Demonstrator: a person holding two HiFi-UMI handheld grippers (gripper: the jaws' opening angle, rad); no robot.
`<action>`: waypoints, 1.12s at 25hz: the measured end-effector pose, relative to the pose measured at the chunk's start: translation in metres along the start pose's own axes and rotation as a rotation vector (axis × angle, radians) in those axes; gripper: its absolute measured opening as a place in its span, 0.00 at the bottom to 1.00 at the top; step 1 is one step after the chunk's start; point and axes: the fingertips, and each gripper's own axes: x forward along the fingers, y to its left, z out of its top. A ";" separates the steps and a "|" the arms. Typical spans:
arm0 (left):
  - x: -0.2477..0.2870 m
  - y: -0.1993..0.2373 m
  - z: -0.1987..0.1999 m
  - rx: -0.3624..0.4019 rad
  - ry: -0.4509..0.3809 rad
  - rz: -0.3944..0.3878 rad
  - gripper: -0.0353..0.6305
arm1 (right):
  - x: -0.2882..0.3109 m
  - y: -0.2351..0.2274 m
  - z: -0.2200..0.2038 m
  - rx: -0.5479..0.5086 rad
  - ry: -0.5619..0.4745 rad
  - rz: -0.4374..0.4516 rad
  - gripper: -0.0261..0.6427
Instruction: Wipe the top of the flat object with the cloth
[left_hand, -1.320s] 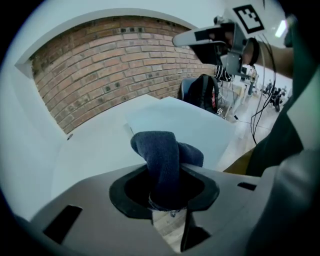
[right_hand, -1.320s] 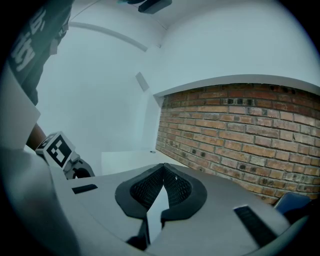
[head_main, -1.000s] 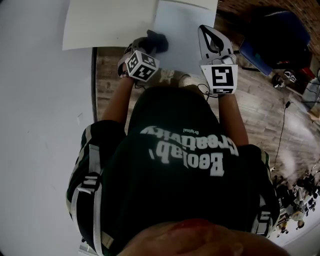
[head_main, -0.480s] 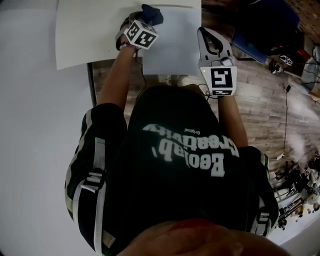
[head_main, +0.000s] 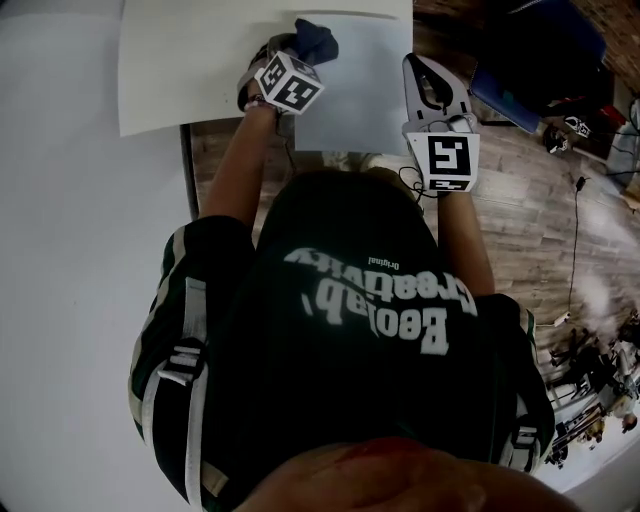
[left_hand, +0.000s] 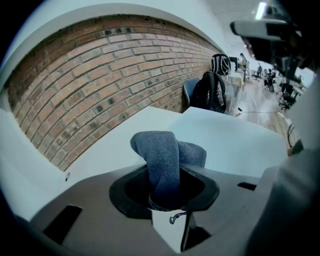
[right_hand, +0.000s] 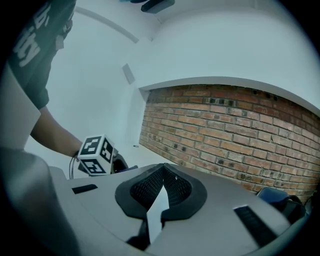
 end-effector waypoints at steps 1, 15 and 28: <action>-0.008 -0.010 -0.005 0.002 0.002 -0.014 0.24 | 0.001 0.001 0.001 0.002 -0.005 0.004 0.03; -0.099 -0.152 -0.071 0.037 0.069 -0.258 0.24 | 0.011 0.010 0.007 0.001 -0.030 0.066 0.03; -0.025 -0.081 -0.010 0.097 0.000 -0.021 0.23 | -0.008 -0.001 -0.002 -0.024 0.003 0.037 0.03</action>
